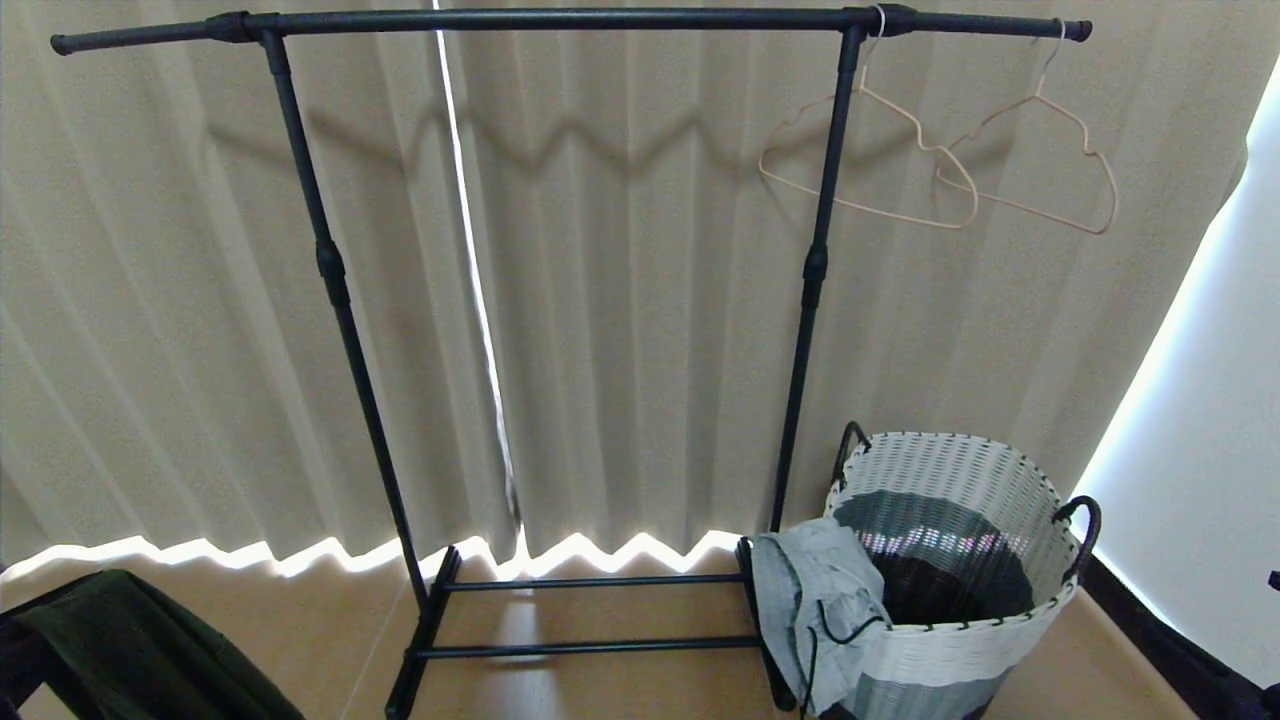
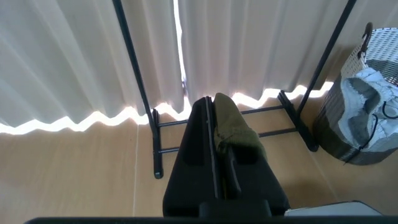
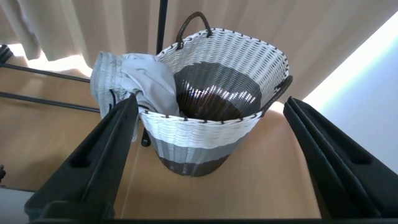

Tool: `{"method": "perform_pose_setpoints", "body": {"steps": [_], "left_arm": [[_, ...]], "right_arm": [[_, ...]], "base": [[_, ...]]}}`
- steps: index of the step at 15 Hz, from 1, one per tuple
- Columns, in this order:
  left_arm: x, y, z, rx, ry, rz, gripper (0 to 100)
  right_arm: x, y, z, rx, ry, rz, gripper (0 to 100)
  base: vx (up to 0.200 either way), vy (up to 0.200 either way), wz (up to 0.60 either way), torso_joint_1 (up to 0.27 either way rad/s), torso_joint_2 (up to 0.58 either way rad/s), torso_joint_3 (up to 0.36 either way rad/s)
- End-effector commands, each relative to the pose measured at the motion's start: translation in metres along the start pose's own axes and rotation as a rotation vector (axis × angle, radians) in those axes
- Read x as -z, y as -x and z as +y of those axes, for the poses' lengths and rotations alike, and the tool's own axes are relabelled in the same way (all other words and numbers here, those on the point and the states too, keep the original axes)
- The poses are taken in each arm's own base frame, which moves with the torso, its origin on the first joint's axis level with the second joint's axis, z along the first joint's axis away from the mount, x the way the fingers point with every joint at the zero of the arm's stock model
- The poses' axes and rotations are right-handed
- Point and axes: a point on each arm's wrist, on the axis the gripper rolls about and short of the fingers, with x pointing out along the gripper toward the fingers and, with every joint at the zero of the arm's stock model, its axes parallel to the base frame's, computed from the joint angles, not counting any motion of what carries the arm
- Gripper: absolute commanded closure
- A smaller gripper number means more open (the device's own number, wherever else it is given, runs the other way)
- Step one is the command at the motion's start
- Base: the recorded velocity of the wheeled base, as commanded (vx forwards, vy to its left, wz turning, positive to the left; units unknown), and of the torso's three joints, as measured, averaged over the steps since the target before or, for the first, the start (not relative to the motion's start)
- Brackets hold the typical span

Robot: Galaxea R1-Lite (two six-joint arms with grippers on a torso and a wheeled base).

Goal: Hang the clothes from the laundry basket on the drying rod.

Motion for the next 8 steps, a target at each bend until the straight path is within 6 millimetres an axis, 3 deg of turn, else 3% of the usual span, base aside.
{"method": "perform_pose_setpoints", "body": {"steps": [1, 4, 8], "left_arm": [[0.0002, -0.0006, 0.0000, 0.000, 0.000, 0.004, 100], [0.0002, -0.0004, 0.0000, 0.000, 0.000, 0.002, 100], [0.0000, -0.0004, -0.0001, 0.003, -0.002, 0.001, 100]], "right_arm": [[-0.0004, -0.0002, -0.0001, 0.000, 0.000, -0.001, 0], [-0.0027, 0.0000, -0.0006, 0.003, 0.001, -0.010, 0], [-0.0027, 0.0000, -0.0006, 0.003, 0.001, -0.010, 0]], "base": [[0.000, 0.000, 0.00, 0.000, 0.00, 0.000], [0.000, 0.000, 0.00, 0.034, -0.12, -0.075], [0.000, 0.000, 0.00, 0.079, -0.32, -0.283]]}}
